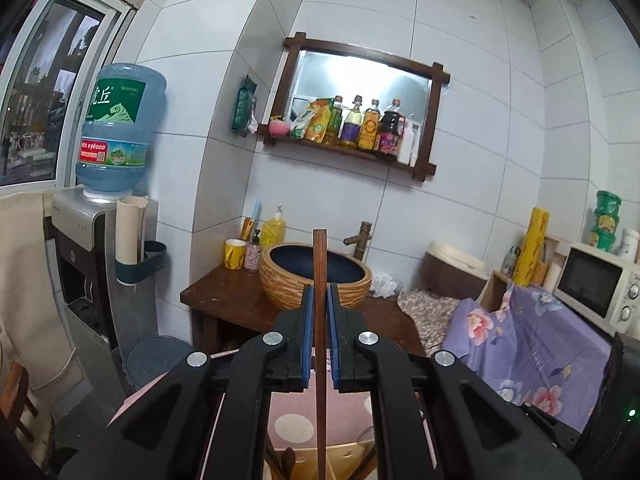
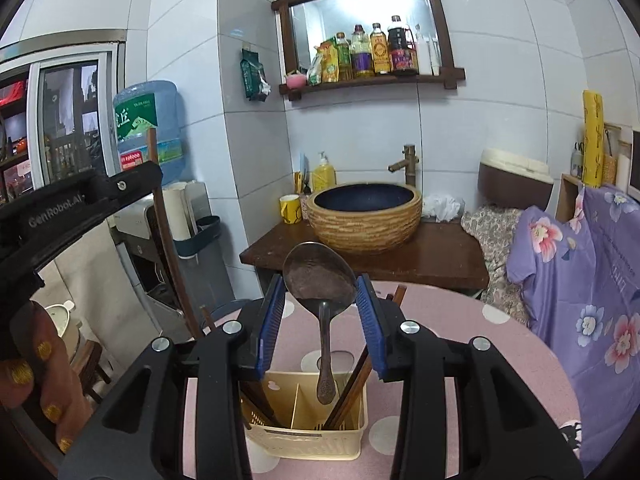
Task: Organize utensils
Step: 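Lift the spoon and chopstick and lower both into the beige holder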
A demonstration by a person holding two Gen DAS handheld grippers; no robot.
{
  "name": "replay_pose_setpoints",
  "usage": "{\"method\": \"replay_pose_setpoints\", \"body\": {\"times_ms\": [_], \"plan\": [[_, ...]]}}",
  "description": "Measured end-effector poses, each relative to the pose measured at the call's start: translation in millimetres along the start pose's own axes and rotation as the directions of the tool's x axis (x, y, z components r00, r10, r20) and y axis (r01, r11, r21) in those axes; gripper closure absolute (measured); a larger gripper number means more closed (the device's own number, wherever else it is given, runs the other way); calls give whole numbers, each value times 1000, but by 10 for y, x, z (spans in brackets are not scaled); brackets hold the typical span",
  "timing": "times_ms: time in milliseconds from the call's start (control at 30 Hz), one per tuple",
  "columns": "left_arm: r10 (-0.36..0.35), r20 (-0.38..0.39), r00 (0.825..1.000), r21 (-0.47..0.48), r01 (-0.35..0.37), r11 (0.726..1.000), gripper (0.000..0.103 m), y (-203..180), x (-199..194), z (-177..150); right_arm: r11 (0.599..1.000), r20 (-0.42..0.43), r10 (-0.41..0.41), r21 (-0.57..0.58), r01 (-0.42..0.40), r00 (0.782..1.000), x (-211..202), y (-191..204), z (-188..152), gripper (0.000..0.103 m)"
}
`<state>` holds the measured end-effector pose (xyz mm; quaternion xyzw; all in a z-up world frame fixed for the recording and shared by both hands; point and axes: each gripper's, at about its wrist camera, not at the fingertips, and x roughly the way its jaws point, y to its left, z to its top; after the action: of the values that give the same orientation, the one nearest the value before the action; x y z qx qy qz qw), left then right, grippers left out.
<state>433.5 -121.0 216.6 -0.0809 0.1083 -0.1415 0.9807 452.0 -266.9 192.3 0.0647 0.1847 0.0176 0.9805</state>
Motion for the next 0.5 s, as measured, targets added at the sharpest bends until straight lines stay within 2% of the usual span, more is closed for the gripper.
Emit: {"method": "replay_pose_setpoints", "body": {"times_ms": [167,300,400,500], "plan": [[30,-6,1000,-12,-30,999,95,116,152,-271,1000,-51,-18,2,18,999,252,-71,-306,65],[-6,-24,1000,-82,4,997,95,202,161,-129,1000,-54,-21,11,22,998,307,-133,-373,65],[-16,39,999,-61,18,998,95,134,20,94,999,-42,-10,34,12,999,275,-182,-298,65],[4,113,994,-10,-3,1000,95,21,-76,171,1000,-21,-8,28,9,1000,261,-161,-255,65]]}}
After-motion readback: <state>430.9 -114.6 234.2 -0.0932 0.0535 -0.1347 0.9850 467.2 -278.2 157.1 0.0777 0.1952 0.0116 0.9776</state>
